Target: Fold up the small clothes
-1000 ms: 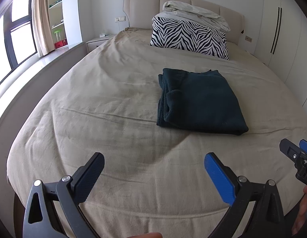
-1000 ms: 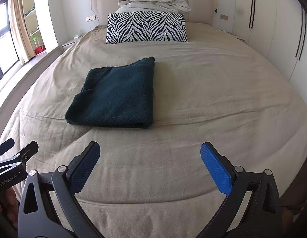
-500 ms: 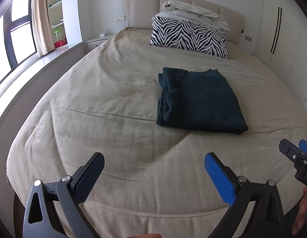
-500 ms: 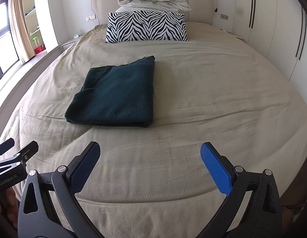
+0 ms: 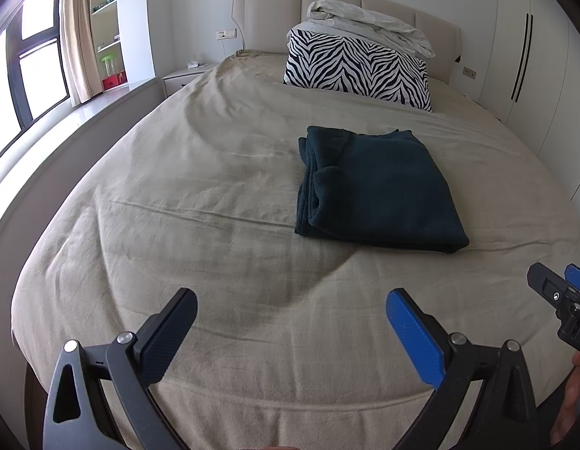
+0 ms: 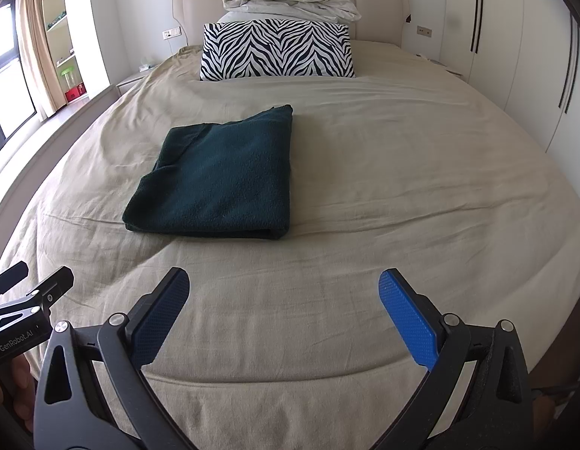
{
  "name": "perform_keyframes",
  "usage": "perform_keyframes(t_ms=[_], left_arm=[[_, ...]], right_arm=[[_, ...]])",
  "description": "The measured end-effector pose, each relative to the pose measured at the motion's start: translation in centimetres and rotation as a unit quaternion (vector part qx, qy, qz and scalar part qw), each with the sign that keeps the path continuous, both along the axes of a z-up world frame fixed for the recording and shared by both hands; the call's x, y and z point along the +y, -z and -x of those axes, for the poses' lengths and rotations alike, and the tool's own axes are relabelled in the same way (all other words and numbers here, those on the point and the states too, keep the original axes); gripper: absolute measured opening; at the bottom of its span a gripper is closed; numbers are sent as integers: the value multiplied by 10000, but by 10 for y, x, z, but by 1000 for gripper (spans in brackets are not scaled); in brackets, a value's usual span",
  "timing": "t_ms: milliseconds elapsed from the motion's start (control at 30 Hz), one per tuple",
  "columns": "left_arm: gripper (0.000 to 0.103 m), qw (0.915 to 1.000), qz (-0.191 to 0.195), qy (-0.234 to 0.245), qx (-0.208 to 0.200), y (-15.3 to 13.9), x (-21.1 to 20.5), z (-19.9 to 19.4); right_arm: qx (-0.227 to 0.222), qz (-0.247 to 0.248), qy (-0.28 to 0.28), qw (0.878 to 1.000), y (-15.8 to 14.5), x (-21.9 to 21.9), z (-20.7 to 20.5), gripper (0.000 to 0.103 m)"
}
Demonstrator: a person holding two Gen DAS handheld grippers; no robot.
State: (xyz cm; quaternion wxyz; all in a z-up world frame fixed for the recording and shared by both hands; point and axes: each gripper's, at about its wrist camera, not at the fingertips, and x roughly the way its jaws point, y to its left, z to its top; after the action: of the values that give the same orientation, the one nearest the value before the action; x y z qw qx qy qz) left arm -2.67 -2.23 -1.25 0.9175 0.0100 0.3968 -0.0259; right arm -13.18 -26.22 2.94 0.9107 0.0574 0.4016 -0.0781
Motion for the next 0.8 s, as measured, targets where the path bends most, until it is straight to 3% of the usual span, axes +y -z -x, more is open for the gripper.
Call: perform_keyframes(t_ms=[800], left_arm=[[103, 10000, 48, 17, 32, 5, 4, 0]], right_arm=[[15, -15, -12, 10000, 4, 3, 3, 103]])
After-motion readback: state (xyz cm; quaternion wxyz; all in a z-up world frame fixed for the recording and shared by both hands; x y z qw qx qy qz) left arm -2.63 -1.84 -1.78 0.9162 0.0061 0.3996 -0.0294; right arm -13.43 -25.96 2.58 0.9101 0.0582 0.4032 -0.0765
